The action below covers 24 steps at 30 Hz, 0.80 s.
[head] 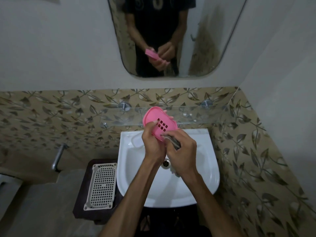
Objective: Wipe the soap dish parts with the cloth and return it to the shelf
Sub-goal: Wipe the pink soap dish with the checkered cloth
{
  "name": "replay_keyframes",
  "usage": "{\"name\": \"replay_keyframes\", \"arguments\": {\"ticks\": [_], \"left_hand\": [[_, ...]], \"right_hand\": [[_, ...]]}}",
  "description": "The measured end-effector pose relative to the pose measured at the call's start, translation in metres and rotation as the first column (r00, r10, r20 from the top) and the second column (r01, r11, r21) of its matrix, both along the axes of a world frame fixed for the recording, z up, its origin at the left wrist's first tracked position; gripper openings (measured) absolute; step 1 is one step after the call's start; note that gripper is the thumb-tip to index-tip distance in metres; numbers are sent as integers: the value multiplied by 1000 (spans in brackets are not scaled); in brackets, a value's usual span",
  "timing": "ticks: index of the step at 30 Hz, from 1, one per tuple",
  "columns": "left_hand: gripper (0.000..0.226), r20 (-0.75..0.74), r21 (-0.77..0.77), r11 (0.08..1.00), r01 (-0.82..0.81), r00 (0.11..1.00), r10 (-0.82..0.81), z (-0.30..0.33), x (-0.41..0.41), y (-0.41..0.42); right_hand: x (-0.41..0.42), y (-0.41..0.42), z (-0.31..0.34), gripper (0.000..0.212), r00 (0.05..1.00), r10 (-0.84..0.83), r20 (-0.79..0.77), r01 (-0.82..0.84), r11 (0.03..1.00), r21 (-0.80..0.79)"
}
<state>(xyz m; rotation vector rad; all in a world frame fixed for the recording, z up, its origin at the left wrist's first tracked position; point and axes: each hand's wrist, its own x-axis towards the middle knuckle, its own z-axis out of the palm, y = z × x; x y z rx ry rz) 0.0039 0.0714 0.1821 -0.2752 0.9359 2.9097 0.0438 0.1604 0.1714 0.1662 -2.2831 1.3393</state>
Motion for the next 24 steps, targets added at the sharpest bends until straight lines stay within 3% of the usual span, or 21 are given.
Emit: {"name": "replay_keyframes", "arguments": {"ticks": [2,5,8,10,13,18,21,24], "left_hand": [[50,2,3,1000,-17,1000,17,-1,0,0],[45,-24,57,998,8,1000,-7,0,1,-1],[47,-40,55,998,-26,999,29,-4,2,-2],[47,-44,82,996,-39,998,42,-4,3,-1],[51,-63,88,996,-31,997,36,-7,6,3],[60,-72,40,999,9,997,-6,-9,11,1],[75,-79,13,986,165,983,-164,-8,14,-7],[98,-121,27,928,371,923,-366,-5,17,-29]], "right_hand": [[0,-1,1,20,996,-63,55,67,995,-73],[4,-4,-3,22,999,-26,38,27,999,-26],[6,0,-4,12,979,-105,172,142,966,-215],[7,3,-7,11,965,-111,238,172,952,-252],[6,6,-10,10,933,-18,360,157,919,-363],[-5,17,-7,5,829,253,498,171,734,-657],[-9,26,-6,5,865,229,446,100,793,-601],[-17,44,1,11,915,228,332,-76,907,-415]]}}
